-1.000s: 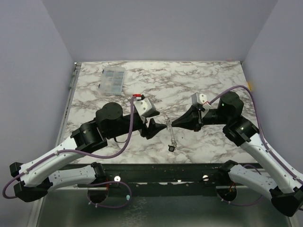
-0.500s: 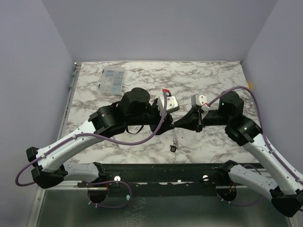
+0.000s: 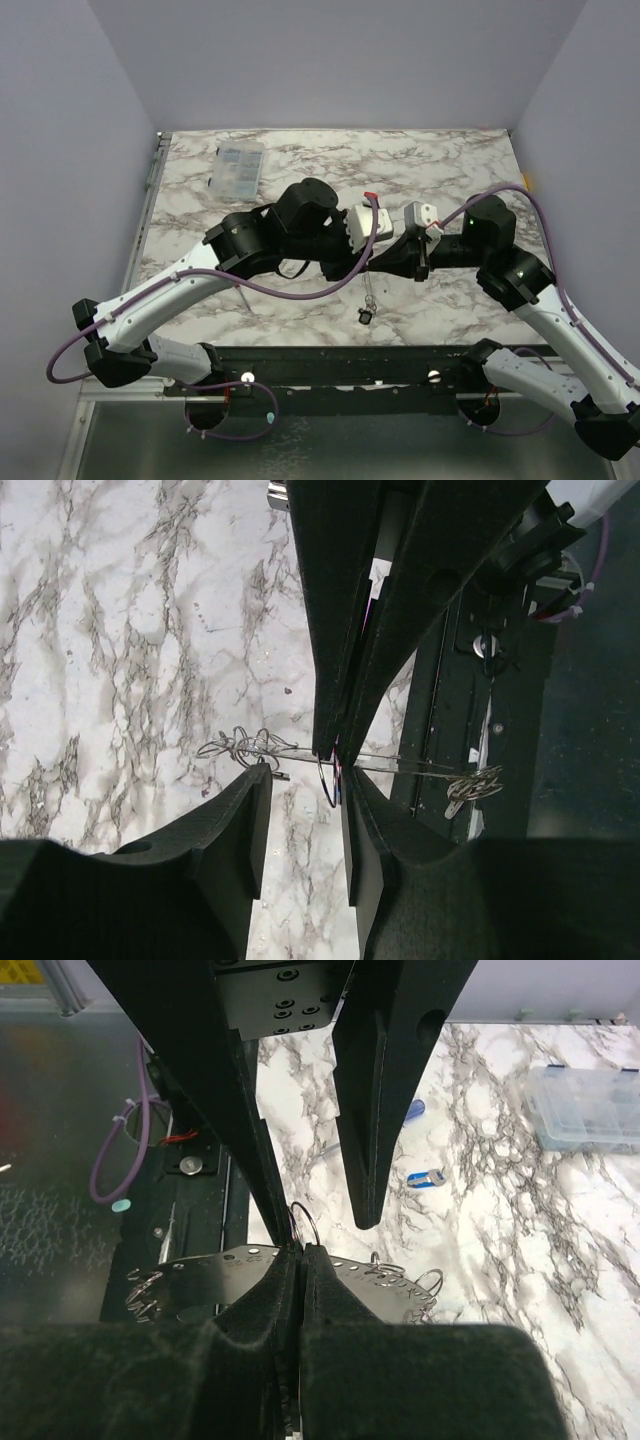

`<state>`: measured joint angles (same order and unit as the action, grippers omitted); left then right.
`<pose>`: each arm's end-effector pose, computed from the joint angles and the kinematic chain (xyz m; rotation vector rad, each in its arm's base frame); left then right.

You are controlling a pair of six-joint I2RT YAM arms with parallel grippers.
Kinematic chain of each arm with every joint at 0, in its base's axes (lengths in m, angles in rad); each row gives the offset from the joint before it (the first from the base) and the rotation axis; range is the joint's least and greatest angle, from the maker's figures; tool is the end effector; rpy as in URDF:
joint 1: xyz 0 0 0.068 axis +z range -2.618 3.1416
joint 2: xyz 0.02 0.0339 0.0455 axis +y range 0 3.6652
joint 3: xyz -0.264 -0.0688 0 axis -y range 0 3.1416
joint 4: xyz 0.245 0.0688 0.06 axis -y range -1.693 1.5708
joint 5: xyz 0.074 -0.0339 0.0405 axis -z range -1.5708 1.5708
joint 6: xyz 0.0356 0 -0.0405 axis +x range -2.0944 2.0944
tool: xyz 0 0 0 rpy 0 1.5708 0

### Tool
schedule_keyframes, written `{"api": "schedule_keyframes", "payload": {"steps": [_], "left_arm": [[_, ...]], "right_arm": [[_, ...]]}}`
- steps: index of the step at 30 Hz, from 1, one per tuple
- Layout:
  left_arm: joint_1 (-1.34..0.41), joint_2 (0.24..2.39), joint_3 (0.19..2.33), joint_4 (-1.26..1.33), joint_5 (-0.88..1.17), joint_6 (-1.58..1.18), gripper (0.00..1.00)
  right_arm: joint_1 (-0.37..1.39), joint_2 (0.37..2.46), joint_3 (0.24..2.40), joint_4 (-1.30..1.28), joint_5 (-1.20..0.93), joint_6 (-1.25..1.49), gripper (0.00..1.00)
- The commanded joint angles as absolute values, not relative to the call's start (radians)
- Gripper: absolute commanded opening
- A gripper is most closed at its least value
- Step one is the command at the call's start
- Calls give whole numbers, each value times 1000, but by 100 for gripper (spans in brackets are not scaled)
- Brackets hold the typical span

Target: Put the keys on the keyring

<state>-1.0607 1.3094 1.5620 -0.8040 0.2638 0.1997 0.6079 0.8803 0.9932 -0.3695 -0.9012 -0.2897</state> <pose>0.1219 -0.2369 0.4311 1.4267 1.6794 -0.7776 0.1330 0.1266 0.3799 -1.3343 1.2804 1.0394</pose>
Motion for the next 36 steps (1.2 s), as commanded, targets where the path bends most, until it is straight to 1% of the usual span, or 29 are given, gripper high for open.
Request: {"api": "schedule_keyframes", "payload": {"steps": [1,6,10,15,18,22,26,29,32,33,35,36], "left_arm": [[-1057,1339,1615,-858,290,243,38],[-1059,1357,1647,-883,288,255,38],[-1057,1370,1669,-908,288,261,41],[-1057,1379,1682,-917,306,267,42],[-1057,1380,1692,-917,310,267,45],[-1057,1387,1688,-923,304,273,46],[-1057,1396,1681,-923,321,275,40],[-1057,1404,1683,-922,324,278,38],[-1057,1410,1688,-918,332,283,32],[-1057,1412,1692,-918,334,283,26],[-1057,1415,1692,-913,333,285,6],[-1057,1415,1689,-907,333,284,0]], "right_arm": [[619,865,1016,-380,-885,-302,1],[623,865,1019,-391,-867,-312,1],[627,864,1019,-394,-852,-316,1],[629,859,1020,-395,-849,-317,1],[630,857,1017,-395,-844,-318,1],[632,852,1016,-393,-842,-319,1],[632,850,1017,-392,-843,-320,1],[632,849,1021,-393,-849,-319,1],[634,848,1019,-394,-850,-319,1],[633,846,1015,-393,-850,-319,1],[634,843,1011,-390,-847,-318,1],[633,842,1008,-388,-845,-318,1]]}}
